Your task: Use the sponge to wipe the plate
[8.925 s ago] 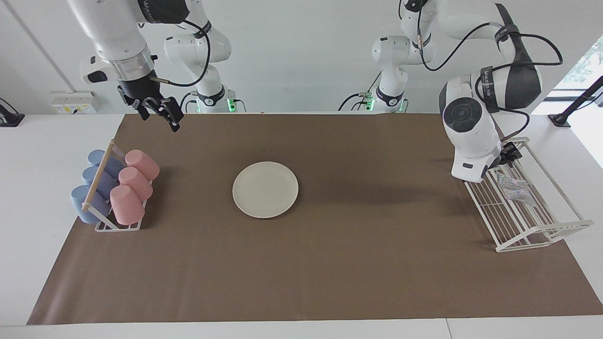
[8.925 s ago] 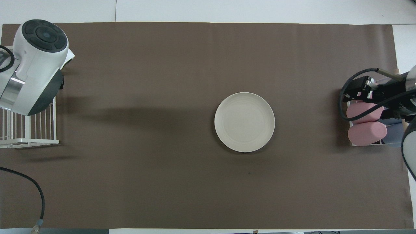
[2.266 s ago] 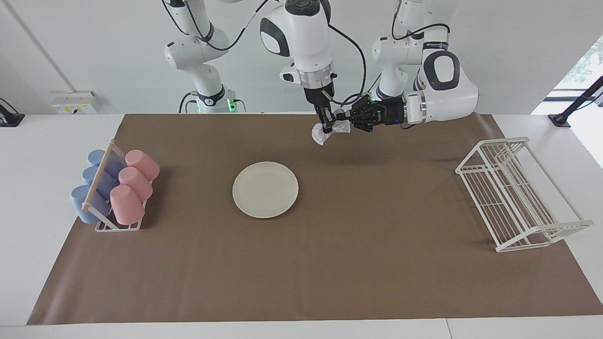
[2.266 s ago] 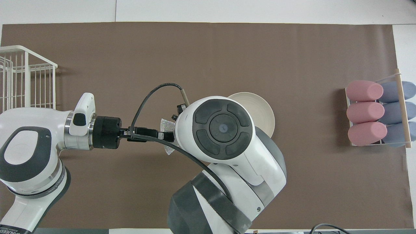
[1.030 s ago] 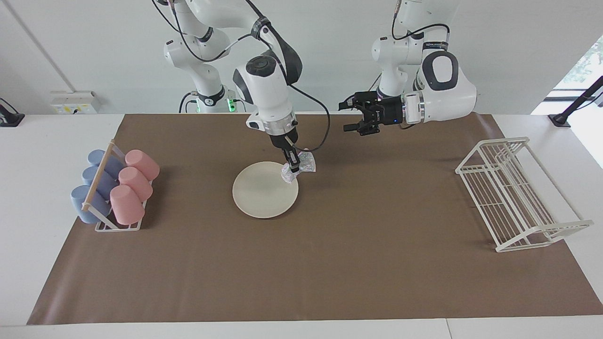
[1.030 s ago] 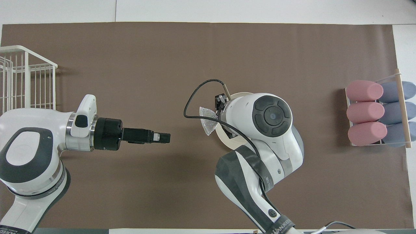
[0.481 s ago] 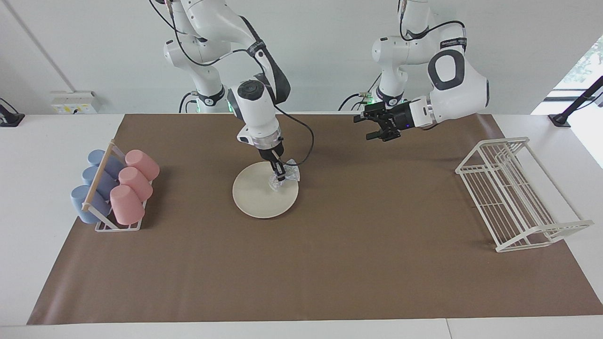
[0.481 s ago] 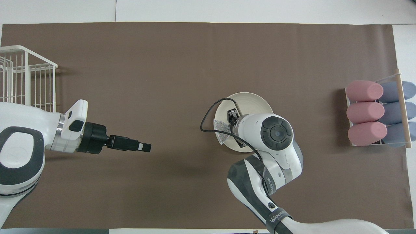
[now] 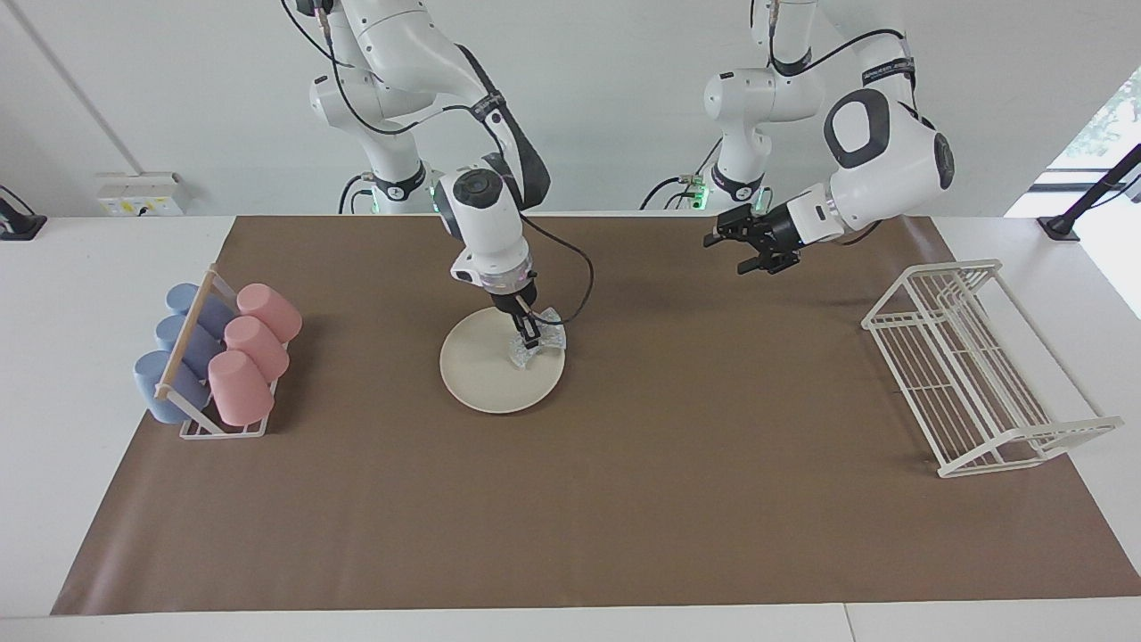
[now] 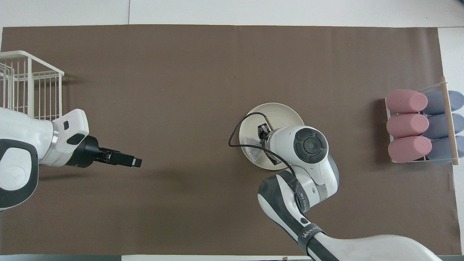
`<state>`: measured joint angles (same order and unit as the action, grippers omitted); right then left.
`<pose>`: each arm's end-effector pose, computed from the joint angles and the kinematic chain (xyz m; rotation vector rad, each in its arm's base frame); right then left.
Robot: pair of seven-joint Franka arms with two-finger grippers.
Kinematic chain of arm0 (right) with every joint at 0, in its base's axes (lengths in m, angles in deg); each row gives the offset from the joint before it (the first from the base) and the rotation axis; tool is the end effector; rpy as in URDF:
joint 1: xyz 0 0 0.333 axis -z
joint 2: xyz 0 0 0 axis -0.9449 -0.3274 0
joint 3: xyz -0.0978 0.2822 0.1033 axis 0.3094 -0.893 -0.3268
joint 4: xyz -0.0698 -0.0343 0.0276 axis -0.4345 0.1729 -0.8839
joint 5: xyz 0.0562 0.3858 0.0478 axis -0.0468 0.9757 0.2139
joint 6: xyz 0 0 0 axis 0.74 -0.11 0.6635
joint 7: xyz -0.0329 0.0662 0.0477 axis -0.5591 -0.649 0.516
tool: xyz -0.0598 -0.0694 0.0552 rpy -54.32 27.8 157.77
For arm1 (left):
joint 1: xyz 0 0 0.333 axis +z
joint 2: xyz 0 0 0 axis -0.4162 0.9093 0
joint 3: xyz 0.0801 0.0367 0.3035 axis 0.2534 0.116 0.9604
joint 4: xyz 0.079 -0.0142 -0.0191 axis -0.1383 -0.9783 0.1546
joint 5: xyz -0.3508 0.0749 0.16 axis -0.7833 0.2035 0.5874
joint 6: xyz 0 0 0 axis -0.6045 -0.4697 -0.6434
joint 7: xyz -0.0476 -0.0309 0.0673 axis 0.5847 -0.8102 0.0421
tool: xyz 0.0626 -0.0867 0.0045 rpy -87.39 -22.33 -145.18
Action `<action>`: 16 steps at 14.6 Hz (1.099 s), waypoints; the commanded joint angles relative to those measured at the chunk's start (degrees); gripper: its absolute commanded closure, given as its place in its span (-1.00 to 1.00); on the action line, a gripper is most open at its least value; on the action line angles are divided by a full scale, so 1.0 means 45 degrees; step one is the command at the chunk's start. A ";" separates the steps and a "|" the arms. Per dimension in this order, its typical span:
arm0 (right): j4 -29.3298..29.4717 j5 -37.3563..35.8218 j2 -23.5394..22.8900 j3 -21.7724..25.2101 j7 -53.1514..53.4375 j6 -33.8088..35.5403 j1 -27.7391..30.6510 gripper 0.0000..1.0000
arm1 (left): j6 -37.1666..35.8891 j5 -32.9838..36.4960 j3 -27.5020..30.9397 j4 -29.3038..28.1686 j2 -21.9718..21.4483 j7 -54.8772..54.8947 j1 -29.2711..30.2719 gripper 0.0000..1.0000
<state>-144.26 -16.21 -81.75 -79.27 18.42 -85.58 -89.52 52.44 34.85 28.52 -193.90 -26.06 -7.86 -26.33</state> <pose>0.4931 0.2668 0.3053 -2.4818 1.6393 0.0183 0.4687 -0.0964 0.4438 2.6386 -0.3648 -0.1884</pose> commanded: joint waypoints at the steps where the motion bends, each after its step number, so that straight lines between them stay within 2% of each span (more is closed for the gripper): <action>1: -0.0474 0.0154 0.0139 -0.0142 -0.1036 -0.0277 0.0506 1.00 | 0.0494 0.1382 -0.0099 0.0053 -0.0130 -0.0529 0.0035 -1.00; 6: -0.0631 0.0154 0.0159 -0.0142 -0.4257 -0.0160 0.1892 1.00 | 0.0709 0.1698 -0.0079 0.0132 -0.0130 -0.1037 0.0055 -1.00; 8: -0.0631 0.0154 0.0159 -0.0142 -0.4594 -0.0180 0.2050 1.00 | 0.0728 0.1698 -0.0080 0.0132 -0.0130 -0.1056 0.0055 -1.00; 12: -0.0650 0.0173 0.0159 -0.0142 -0.4148 -0.0180 0.1720 1.00 | 0.0748 0.1698 -0.0079 0.0171 -0.0111 -0.1056 0.0074 -1.00; 16: -0.0534 0.0193 0.0159 -0.0162 -0.1146 -0.0510 0.0180 1.00 | 0.0826 0.1698 -0.0079 0.0326 -0.0111 -0.1056 0.0347 -1.00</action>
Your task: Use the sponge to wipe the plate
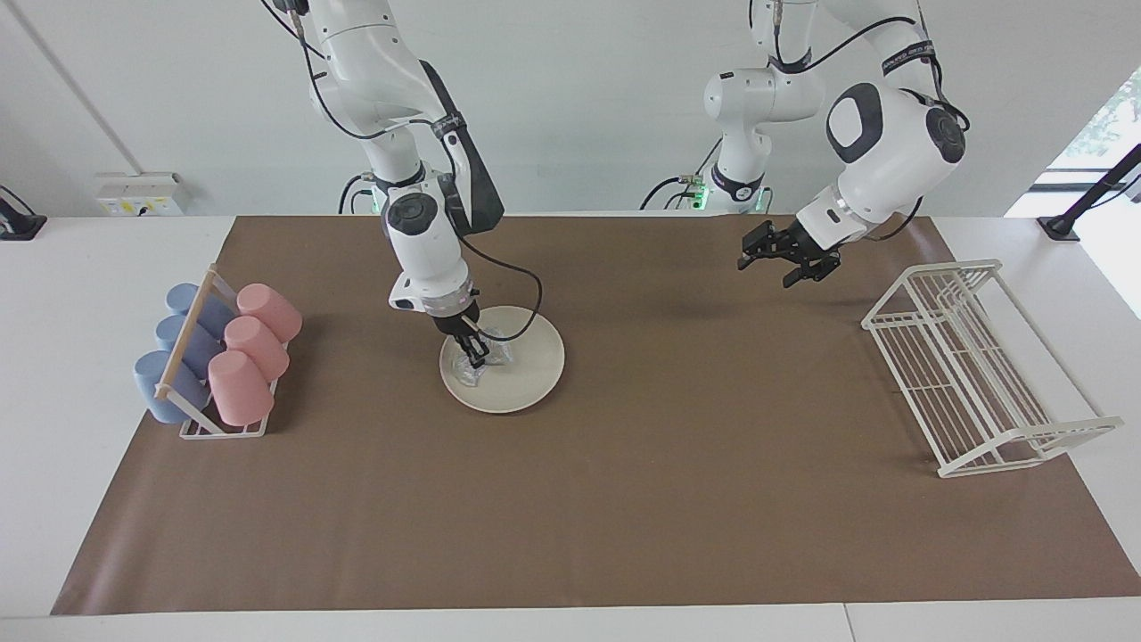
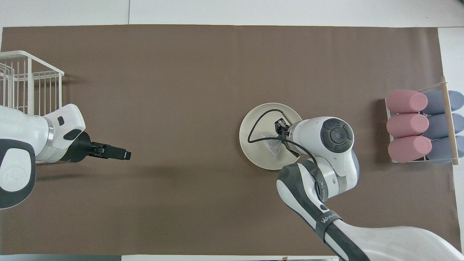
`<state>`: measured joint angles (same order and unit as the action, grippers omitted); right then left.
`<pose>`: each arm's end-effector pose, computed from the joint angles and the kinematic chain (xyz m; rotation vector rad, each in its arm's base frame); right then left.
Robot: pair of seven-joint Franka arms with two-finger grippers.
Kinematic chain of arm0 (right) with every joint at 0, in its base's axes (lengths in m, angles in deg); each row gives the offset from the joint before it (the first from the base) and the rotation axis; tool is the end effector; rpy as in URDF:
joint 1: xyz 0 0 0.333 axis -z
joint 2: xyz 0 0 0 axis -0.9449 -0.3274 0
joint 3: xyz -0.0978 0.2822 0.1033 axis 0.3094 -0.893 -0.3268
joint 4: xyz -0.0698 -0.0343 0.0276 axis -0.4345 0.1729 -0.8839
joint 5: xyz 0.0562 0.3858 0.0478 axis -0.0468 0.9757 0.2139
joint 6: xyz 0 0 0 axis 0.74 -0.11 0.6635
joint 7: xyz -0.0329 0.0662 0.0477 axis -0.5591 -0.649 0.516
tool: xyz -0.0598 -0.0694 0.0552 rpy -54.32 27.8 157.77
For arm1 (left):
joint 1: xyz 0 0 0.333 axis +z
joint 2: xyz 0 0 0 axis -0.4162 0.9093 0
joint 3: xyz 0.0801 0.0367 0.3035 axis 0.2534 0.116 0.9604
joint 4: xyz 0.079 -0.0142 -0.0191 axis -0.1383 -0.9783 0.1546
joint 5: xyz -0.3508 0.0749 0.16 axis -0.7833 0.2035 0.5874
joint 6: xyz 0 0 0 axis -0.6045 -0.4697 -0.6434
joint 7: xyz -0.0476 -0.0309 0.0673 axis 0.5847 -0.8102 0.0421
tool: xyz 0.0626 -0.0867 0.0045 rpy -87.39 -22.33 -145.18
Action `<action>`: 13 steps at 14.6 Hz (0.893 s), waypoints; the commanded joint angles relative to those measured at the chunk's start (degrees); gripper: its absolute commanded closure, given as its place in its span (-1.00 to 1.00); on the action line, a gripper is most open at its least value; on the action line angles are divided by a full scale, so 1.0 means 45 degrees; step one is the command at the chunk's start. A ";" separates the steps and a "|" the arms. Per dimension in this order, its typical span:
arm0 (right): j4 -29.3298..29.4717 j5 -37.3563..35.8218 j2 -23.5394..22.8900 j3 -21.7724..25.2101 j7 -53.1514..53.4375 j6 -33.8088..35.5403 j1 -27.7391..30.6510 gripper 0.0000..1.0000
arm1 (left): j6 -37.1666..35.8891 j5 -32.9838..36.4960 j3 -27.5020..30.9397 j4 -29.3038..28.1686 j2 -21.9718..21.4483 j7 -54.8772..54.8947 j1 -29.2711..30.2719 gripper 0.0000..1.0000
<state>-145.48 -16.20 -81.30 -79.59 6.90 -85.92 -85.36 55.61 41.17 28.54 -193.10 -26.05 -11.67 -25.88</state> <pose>0.5042 0.2307 0.3014 -2.5913 1.4731 -0.0096 0.4782 -0.0832 0.4503 2.7629 -0.3267 -0.1339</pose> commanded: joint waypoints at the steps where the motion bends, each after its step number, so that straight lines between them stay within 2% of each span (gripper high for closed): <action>1: -0.0264 0.0190 0.0021 -0.0071 0.2216 -0.0842 -0.1156 1.00 | 0.0123 0.0292 -0.0103 0.0169 -0.0092 -0.0210 0.0382 -1.00; 3: -0.0264 0.0190 -0.0154 -0.0071 0.2926 -0.1196 -0.1432 1.00 | 0.0123 0.0292 -0.0103 0.0169 -0.0111 -0.0210 0.0403 -1.00; 6: -0.0244 0.0171 -0.0253 -0.0071 0.2423 -0.1217 -0.1258 1.00 | 0.0123 0.0292 -0.0103 0.0266 -0.0131 -0.0249 0.0384 -1.00; 9: -0.0225 0.0171 -0.0234 -0.0052 0.0941 -0.1081 -0.0596 1.00 | 0.0123 0.0292 -0.0123 0.0266 -0.0131 -0.0269 0.0384 -1.00; 13: -0.0244 0.0171 -0.0097 -0.0071 -0.2417 -0.0555 0.1082 1.00 | 0.0044 -0.0465 -0.0064 0.0286 -0.0151 -0.0989 0.0403 -1.00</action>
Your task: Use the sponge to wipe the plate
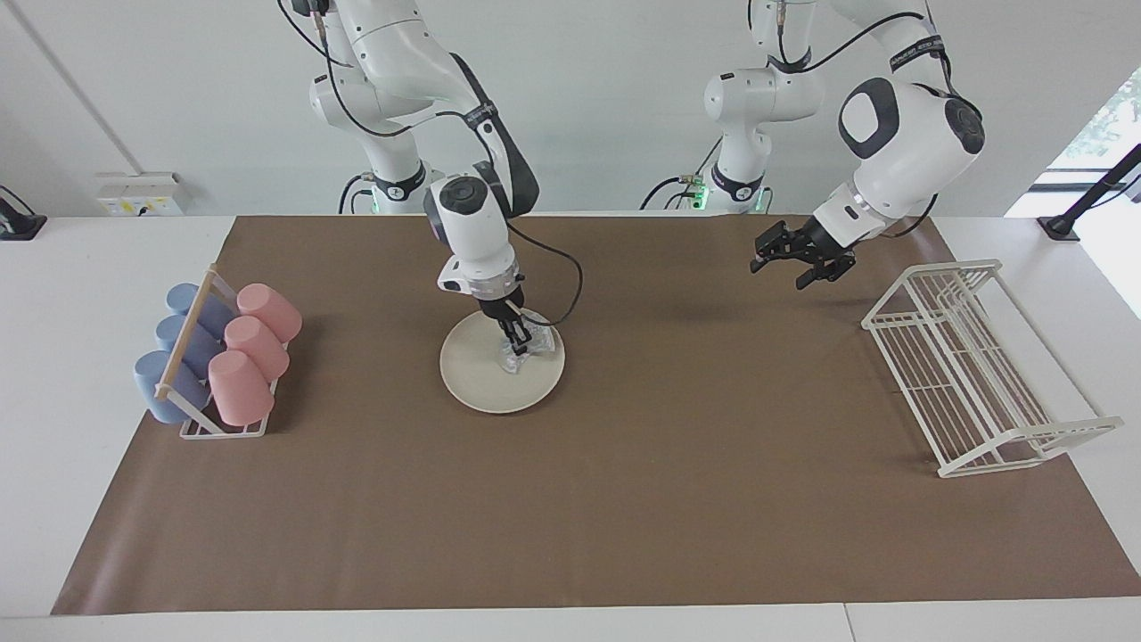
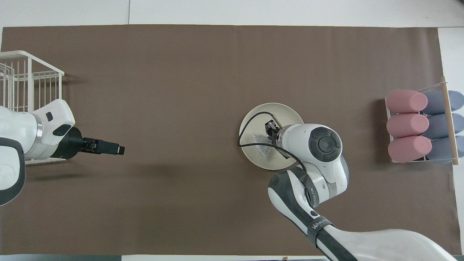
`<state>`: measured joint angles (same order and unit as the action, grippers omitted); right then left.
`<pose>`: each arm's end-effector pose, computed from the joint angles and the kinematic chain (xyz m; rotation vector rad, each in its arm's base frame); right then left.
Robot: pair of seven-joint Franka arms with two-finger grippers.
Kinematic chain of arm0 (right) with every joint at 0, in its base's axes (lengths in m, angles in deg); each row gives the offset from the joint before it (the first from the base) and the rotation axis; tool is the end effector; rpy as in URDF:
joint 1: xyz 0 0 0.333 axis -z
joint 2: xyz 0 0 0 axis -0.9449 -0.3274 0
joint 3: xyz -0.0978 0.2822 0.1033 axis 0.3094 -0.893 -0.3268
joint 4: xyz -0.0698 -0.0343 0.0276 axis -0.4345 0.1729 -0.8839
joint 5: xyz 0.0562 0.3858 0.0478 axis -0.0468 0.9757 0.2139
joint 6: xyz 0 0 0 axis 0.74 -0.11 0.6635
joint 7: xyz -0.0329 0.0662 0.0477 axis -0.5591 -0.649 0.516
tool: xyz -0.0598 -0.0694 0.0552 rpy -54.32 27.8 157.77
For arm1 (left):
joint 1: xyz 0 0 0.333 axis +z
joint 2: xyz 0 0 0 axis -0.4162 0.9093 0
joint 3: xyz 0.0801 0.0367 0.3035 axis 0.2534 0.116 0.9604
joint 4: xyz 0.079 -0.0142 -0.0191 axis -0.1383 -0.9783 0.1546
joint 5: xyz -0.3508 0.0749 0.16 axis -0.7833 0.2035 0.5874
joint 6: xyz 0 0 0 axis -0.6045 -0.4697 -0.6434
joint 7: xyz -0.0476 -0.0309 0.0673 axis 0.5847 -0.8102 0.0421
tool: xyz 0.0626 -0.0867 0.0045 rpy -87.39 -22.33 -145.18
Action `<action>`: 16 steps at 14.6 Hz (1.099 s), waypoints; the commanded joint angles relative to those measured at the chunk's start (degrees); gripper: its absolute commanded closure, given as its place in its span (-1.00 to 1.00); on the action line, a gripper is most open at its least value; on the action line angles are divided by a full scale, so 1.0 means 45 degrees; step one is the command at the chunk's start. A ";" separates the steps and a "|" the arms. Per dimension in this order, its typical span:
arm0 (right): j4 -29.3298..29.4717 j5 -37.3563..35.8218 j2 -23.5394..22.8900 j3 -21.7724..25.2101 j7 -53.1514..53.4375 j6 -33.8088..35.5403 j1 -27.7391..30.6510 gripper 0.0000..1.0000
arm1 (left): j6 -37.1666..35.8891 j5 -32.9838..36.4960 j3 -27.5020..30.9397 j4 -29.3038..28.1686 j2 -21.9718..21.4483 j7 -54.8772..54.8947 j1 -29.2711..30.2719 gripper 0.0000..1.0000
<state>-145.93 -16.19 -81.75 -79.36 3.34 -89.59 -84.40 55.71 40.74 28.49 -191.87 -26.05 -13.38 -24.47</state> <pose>0.5120 0.2205 0.3003 -2.5875 1.4072 -0.0684 0.4847 -0.0728 0.4604 2.7658 -0.2535 -0.1022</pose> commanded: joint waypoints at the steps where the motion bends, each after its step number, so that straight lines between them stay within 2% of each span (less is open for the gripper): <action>1: -0.0143 0.0169 0.0003 -0.0121 -0.2058 0.0399 0.1086 1.00 | 0.0003 -0.0877 -0.0054 0.0015 -0.0150 -0.0669 0.0090 -1.00; 6: -0.0182 0.0169 0.0023 -0.0121 -0.1012 0.0381 0.0680 1.00 | -0.0074 -0.2753 -0.0034 0.0015 -0.0170 -0.0709 0.0305 -1.00; 8: -0.0143 0.0169 -0.0093 -0.0121 0.0584 0.0090 -0.0177 1.00 | -0.0172 -0.3456 -0.0034 0.0015 -0.0170 -0.0728 0.0286 -1.00; 11: -0.0104 0.0169 -0.0348 -0.0121 0.3615 -0.1218 -0.1585 1.00 | -0.0465 -0.4629 -0.0034 0.0015 -0.0189 -0.0767 0.0286 -1.00; 16: 0.0168 0.0169 -0.0329 -0.0121 0.3797 -0.1065 -0.1685 1.00 | -0.0407 -0.4690 -0.0054 0.0015 -0.0189 -0.0767 0.0266 -1.00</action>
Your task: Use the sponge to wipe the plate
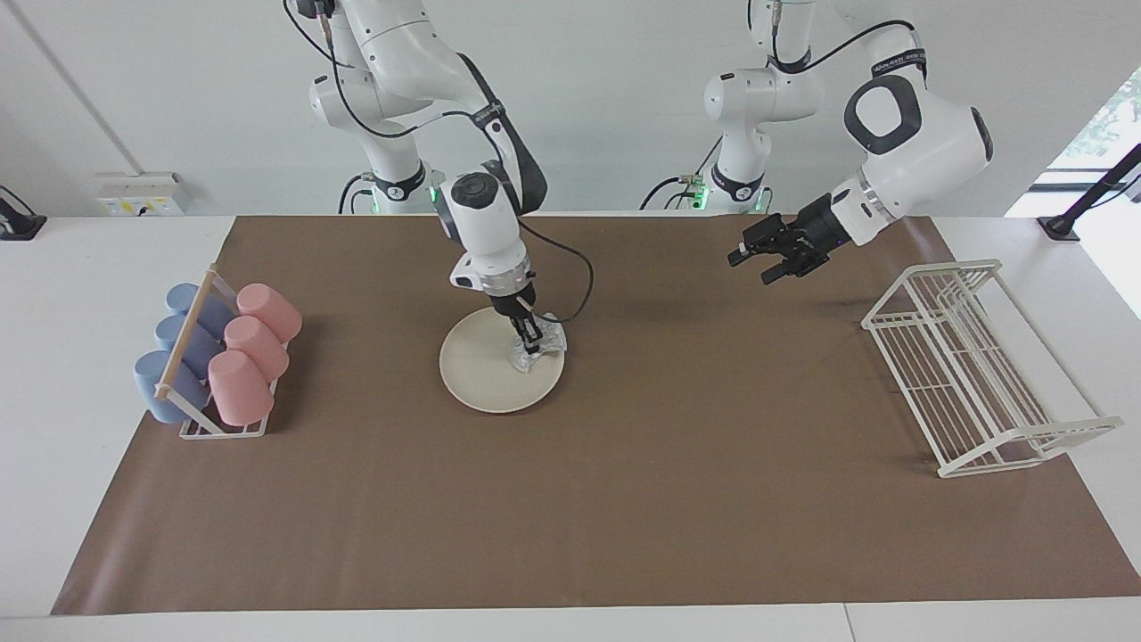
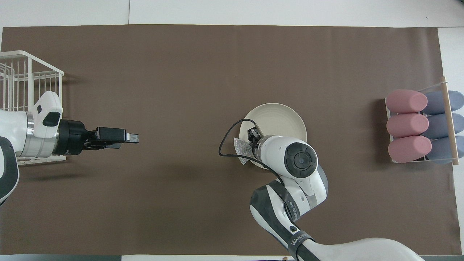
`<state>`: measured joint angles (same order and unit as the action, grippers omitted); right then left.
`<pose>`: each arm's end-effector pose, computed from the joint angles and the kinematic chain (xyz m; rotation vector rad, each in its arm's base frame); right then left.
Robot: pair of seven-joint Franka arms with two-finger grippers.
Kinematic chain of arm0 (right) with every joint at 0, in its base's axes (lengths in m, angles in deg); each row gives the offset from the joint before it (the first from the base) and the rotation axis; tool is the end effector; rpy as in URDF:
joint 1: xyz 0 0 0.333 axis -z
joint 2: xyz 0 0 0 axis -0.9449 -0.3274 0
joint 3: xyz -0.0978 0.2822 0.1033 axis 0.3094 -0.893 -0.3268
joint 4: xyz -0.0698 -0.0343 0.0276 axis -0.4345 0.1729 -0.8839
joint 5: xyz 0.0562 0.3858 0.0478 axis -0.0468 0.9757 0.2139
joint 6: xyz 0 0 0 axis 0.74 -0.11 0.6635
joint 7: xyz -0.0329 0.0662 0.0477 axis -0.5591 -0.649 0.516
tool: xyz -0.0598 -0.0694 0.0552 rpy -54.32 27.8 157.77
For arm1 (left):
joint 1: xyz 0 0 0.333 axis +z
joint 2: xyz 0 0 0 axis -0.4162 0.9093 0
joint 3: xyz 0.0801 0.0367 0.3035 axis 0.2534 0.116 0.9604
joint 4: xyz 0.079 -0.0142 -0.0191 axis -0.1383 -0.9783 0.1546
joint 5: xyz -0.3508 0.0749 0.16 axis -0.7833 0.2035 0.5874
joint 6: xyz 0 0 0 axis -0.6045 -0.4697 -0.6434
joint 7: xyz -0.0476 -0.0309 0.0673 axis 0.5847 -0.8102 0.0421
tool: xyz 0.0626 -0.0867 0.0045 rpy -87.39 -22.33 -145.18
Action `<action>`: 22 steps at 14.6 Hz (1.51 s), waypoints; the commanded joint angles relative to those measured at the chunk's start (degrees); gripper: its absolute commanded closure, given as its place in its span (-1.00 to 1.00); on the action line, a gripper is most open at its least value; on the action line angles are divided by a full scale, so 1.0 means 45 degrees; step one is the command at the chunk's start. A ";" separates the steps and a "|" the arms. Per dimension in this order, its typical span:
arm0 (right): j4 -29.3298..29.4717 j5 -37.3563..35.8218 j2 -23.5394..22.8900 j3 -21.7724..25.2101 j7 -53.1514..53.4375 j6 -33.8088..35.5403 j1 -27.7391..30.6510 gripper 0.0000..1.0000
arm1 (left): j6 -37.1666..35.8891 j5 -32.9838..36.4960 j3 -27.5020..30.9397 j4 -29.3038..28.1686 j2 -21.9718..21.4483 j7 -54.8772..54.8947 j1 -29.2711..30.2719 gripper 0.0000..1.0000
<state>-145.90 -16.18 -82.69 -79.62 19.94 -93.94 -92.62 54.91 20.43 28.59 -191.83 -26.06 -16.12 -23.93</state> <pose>0.4798 0.2958 0.2997 -2.4284 1.5618 -0.0452 0.4883 -0.0904 0.4725 2.4499 0.0165 -0.0851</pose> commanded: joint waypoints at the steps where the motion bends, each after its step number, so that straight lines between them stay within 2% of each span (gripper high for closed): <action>1: 0.0454 0.0167 0.0016 -0.0063 0.0203 0.0231 0.0142 1.00 | -0.0231 -0.0177 -0.0075 0.0006 -0.0188 -0.0160 0.0145 -1.00; 3: 0.1855 0.0167 0.0348 -0.0063 0.0263 0.2486 0.0142 1.00 | -0.0192 -0.0177 -0.0075 0.0006 -0.0188 -0.0160 0.0145 -1.00; 5: 0.4040 0.0167 0.0349 -0.0063 0.0611 0.5260 0.0122 1.00 | -0.0153 -0.0177 -0.0075 0.0006 -0.0188 -0.0179 0.0145 -1.00; 8: 0.5960 0.0031 0.0504 -0.0102 0.1763 0.7961 -0.0052 1.00 | -0.0367 -0.0525 -0.0075 -0.0052 -0.0227 -0.0160 0.0164 -1.00; 12: 0.7639 -0.0106 0.0759 -0.0102 0.2819 0.9877 -0.0423 1.00 | -0.1379 -0.3140 -0.0056 -0.0424 -0.0208 0.0093 0.0592 -1.00; 14: 0.8733 -0.0223 0.0876 -0.0102 0.2997 1.1360 -0.0503 1.00 | -0.1889 -0.4429 -0.0056 -0.0501 -0.0149 0.0600 0.0613 -1.00; 16: 0.8758 -0.0496 0.1070 -0.0083 0.2978 1.1873 -0.0387 1.00 | -0.1930 -0.5912 -0.0075 -0.0930 -0.0129 0.1029 0.0458 -1.00; 19: 0.8367 -0.0478 0.1267 -0.0083 0.3016 1.1699 -0.0483 1.00 | -0.2008 -0.7769 -0.0133 -0.1264 -0.0207 0.1305 0.0321 -1.00; 22: 0.8406 -0.0477 0.1189 -0.0102 0.3618 1.1544 -0.0522 1.00 | -0.1600 -0.8750 -0.0192 -0.1225 -0.0207 0.1227 -0.0750 -1.00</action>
<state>-107.52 -17.15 -77.48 -79.81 32.97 -41.13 -94.85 46.51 -16.29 27.58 -196.44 -26.05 -11.18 -24.16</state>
